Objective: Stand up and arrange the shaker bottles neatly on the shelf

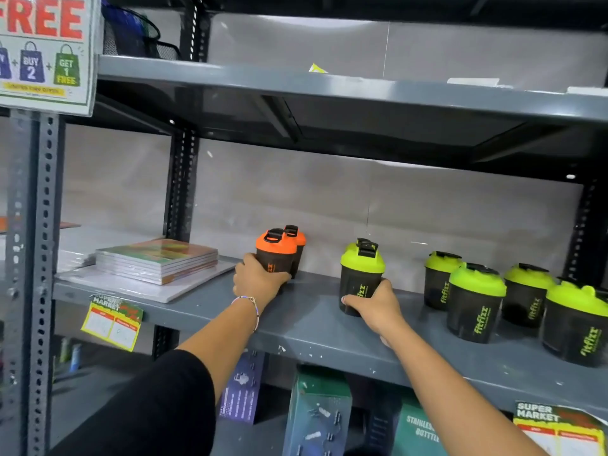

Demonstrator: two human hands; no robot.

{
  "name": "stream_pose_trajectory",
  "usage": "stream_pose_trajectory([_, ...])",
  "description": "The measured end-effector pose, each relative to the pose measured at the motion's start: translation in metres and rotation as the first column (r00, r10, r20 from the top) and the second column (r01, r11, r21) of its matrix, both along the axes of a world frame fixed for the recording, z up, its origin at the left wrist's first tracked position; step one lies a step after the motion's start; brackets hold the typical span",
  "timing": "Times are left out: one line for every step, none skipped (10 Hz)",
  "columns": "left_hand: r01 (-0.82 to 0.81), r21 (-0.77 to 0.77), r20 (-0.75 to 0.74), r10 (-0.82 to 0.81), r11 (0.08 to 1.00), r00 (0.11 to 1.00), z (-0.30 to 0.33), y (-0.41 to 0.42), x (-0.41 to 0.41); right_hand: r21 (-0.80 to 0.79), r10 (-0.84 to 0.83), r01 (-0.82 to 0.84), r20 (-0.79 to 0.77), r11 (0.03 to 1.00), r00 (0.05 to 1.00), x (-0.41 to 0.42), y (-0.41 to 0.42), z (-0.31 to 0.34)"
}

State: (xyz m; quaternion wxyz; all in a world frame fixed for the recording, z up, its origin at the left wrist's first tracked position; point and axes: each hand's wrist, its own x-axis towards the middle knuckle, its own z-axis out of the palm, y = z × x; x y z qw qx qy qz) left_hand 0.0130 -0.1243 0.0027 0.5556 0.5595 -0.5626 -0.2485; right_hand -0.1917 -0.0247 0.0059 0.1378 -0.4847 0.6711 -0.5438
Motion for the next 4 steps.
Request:
stream_pose_trajectory([-0.02, -0.013, 0.004, 0.02, 1.0, 1.0, 0.003, -0.002, 0.009, -0.017, 0.017, -0.017, -0.005, 1.0, 1.0, 0.008, -0.009, 0.003])
stream_pose_trajectory([-0.038, 0.005, 0.019, 0.037, 0.999, 0.999, -0.007, -0.004, 0.014, -0.004, 0.028, -0.028, -0.006, 1.0, 1.0, 0.013, -0.014, -0.007])
stream_pose_trajectory([-0.044, 0.059, 0.032, 0.042, 0.997, 0.999, -0.015, 0.005, 0.019, 0.021, 0.056, -0.056, 0.005, 0.998, 0.998, 0.017, -0.016, -0.016])
stream_pose_trajectory([-0.076, 0.062, 0.118, 0.069, 0.995, 0.991, -0.022, 0.017, 0.019, 0.006, 0.063, -0.062, -0.028, 0.998, 0.998, 0.023, -0.017, -0.024])
